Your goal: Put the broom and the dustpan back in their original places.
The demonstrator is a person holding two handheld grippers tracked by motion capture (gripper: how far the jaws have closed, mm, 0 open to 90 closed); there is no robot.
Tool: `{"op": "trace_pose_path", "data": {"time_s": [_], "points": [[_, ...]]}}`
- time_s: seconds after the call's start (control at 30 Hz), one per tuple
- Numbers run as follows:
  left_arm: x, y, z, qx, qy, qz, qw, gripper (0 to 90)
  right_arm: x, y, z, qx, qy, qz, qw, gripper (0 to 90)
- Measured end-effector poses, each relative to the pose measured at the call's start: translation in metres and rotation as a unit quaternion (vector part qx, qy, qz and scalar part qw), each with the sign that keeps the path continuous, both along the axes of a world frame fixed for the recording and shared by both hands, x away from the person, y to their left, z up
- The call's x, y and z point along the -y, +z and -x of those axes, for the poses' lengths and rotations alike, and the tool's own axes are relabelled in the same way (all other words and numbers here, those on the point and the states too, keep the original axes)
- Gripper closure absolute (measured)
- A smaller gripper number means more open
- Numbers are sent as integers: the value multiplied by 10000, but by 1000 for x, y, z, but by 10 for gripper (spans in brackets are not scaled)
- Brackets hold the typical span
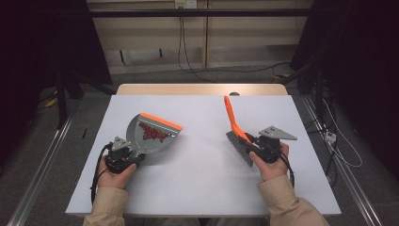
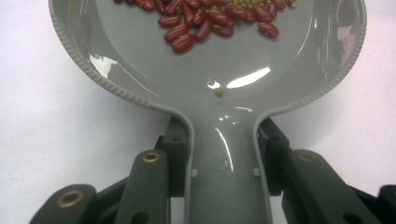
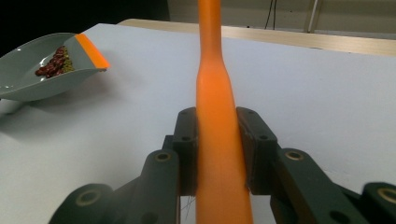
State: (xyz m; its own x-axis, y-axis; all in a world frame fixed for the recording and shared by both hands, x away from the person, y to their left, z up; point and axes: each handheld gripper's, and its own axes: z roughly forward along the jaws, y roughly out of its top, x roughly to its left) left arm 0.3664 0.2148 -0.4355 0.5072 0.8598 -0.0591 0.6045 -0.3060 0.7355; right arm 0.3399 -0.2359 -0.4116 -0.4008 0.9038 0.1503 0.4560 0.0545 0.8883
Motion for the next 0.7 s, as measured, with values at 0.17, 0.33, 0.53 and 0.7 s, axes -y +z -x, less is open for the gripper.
{"op": "trace_pose_path", "data": {"time_s": [0.17, 0.33, 0.53, 0.7], "points": [[0, -1, -2, -23, 31, -22, 10000, 640, 6, -1, 0, -7, -93, 5, 10000, 713], [-1, -2, -3, -38, 95, -46, 9999, 641, 10, -2, 0, -8, -183, 45, 9998, 713], [-1, -4, -4, -74, 173, -107, 9998, 641, 16, -4, -1, 1, -274, 33, 9996, 713], [-3, -4, -5, -100, 287, -152, 9994, 640, 17, -4, -1, -29, -260, 32, 9997, 713]]}}
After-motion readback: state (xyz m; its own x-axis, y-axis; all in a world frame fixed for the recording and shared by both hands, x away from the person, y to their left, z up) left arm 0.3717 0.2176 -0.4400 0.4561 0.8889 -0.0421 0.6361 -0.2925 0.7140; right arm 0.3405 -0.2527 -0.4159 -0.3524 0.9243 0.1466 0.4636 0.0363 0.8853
